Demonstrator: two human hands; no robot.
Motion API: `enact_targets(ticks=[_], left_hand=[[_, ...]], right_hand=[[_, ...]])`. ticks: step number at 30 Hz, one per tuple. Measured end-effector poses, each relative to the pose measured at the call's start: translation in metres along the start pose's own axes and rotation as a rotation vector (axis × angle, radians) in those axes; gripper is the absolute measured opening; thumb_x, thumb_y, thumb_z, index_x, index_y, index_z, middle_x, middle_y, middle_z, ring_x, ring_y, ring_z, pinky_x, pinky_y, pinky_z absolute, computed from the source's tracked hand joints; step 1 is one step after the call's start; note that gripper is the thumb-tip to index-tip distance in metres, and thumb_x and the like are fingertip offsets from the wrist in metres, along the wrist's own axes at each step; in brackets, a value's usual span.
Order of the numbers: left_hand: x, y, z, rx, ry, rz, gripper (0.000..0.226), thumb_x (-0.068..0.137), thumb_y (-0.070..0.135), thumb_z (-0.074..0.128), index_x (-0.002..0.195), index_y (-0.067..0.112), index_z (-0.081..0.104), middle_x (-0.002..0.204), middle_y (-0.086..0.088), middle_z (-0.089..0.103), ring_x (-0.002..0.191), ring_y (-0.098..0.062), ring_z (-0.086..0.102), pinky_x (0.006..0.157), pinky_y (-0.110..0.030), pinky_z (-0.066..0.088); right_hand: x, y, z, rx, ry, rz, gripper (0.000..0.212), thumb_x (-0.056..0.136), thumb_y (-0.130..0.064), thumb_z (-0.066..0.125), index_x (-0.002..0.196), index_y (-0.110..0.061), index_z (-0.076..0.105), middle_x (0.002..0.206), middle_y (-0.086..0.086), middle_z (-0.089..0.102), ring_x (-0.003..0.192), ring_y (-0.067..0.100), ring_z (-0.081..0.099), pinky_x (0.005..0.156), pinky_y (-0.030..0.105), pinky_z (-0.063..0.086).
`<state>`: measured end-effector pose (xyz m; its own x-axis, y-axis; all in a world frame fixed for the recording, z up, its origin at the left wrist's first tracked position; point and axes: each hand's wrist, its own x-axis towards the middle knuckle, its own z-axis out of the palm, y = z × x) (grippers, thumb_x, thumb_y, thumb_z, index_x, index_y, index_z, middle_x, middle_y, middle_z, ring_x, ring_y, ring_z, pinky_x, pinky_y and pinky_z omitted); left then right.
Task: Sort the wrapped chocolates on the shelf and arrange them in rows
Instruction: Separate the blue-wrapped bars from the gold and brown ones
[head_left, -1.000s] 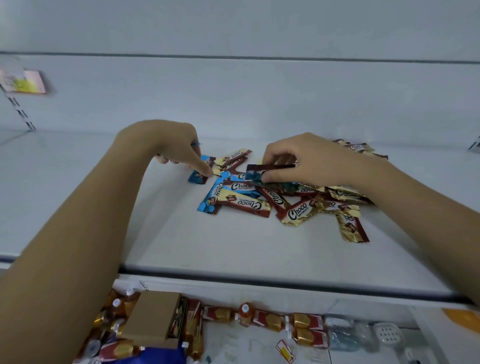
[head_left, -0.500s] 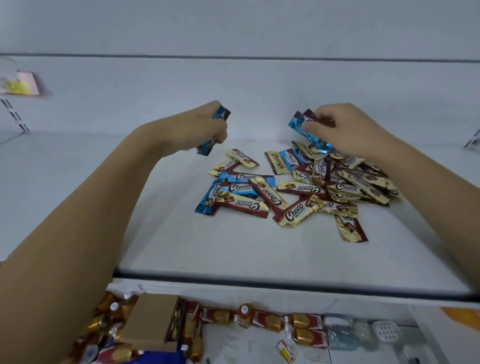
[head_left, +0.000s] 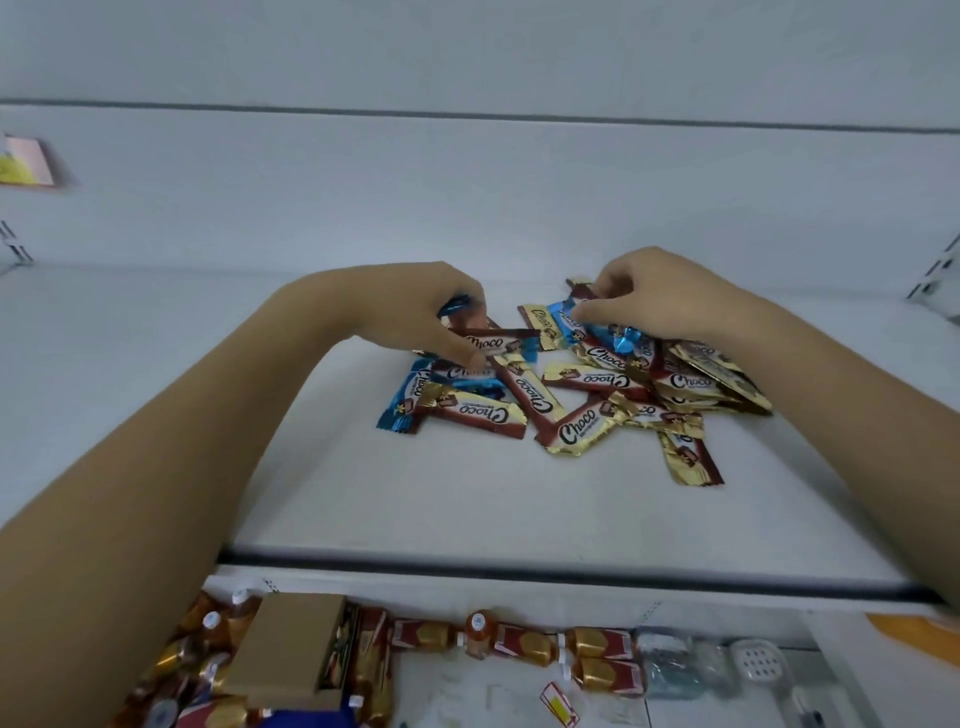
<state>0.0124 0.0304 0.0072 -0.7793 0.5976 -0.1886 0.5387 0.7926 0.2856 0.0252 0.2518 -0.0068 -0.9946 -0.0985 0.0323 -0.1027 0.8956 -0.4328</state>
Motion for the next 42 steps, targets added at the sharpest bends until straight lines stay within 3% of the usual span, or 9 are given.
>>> enact_targets(ticks=[5,10,14,18,22,25,31,35,42], left_hand=[[0.001,0.001,0.002,-0.25,0.104,-0.061,0.006,0.092,0.025,0.052,0.092,0.023,0.046,0.08,0.004,0.053,0.065,-0.01,0.047,0.055,-0.021,0.037],[0.0,-0.002,-0.007,-0.555,0.259,-0.083,0.022,0.091,0.005,0.043,0.11,0.017,0.045,0.085,-0.005,0.053,0.065,-0.011,0.047,0.057,-0.02,0.042],[-0.005,-0.01,-0.012,-0.508,0.247,-0.077,0.03,0.091,0.002,0.046,0.112,0.023,0.044,0.094,-0.002,0.048,0.088,-0.012,0.056,0.074,-0.022,0.051],[-0.009,-0.011,-0.01,-0.4,0.14,-0.09,0.019,0.094,0.012,0.048,0.108,0.023,0.045,0.086,-0.003,0.048,0.069,-0.014,0.049,0.061,-0.022,0.046],[-0.008,-0.005,-0.008,-0.247,0.05,-0.057,0.025,0.082,0.029,0.065,0.101,0.031,0.049,0.088,0.004,0.055,0.071,-0.01,0.049,0.055,-0.017,0.041],[-0.006,-0.001,-0.004,-0.163,0.0,-0.058,0.045,0.072,0.039,0.072,0.112,0.031,0.054,0.102,0.011,0.06,0.087,-0.007,0.055,0.065,-0.015,0.043],[-0.006,0.003,-0.001,-0.111,0.024,-0.047,0.03,0.079,0.031,0.069,0.107,0.023,0.06,0.098,0.004,0.063,0.07,-0.001,0.051,0.054,-0.009,0.037],[-0.006,0.006,-0.003,-0.213,0.1,-0.024,0.011,0.088,0.019,0.058,0.096,0.021,0.051,0.08,0.007,0.053,0.061,-0.003,0.045,0.043,-0.006,0.034],[-0.011,0.004,-0.014,-0.611,0.27,-0.099,0.017,0.089,0.003,0.04,0.101,0.011,0.048,0.086,-0.003,0.055,0.076,-0.018,0.047,0.065,-0.026,0.042]], right_hand=[[0.0,0.005,-0.005,-0.087,0.021,0.094,0.037,0.09,-0.04,0.052,0.106,-0.007,0.057,0.101,0.01,0.059,0.089,0.024,0.055,0.075,0.033,0.041],[-0.002,0.005,-0.007,0.162,0.083,0.144,0.033,0.09,-0.044,0.05,0.093,-0.013,0.058,0.09,0.006,0.059,0.071,0.012,0.051,0.057,0.025,0.034],[-0.001,-0.011,0.008,0.097,0.013,0.087,0.037,0.087,-0.04,0.057,0.094,-0.004,0.063,0.1,0.015,0.065,0.08,0.021,0.056,0.062,0.028,0.036],[0.006,-0.022,0.02,-0.019,0.044,0.073,0.025,0.083,-0.034,0.064,0.097,-0.013,0.057,0.107,0.007,0.06,0.086,0.018,0.052,0.069,0.027,0.037],[0.009,-0.021,0.023,0.083,0.12,-0.026,0.024,0.079,-0.025,0.069,0.094,-0.021,0.051,0.113,0.008,0.053,0.085,0.019,0.054,0.057,0.02,0.036],[0.008,-0.022,0.016,0.3,0.21,-0.058,0.024,0.082,-0.02,0.067,0.101,-0.018,0.052,0.103,0.001,0.057,0.089,0.016,0.056,0.066,0.019,0.043],[0.006,-0.017,-0.007,1.222,0.195,0.173,0.023,0.087,-0.006,0.059,0.109,-0.008,0.053,0.099,0.011,0.065,0.085,0.022,0.068,0.074,0.039,0.057],[0.004,-0.011,-0.012,1.457,0.115,0.265,0.008,0.093,-0.008,0.05,0.096,-0.005,0.057,0.086,0.01,0.066,0.067,0.014,0.07,0.054,0.026,0.056],[-0.004,-0.001,-0.023,1.624,-0.013,0.377,0.015,0.085,-0.009,0.059,0.097,-0.001,0.057,0.08,0.008,0.058,0.063,0.011,0.061,0.048,0.018,0.05]])
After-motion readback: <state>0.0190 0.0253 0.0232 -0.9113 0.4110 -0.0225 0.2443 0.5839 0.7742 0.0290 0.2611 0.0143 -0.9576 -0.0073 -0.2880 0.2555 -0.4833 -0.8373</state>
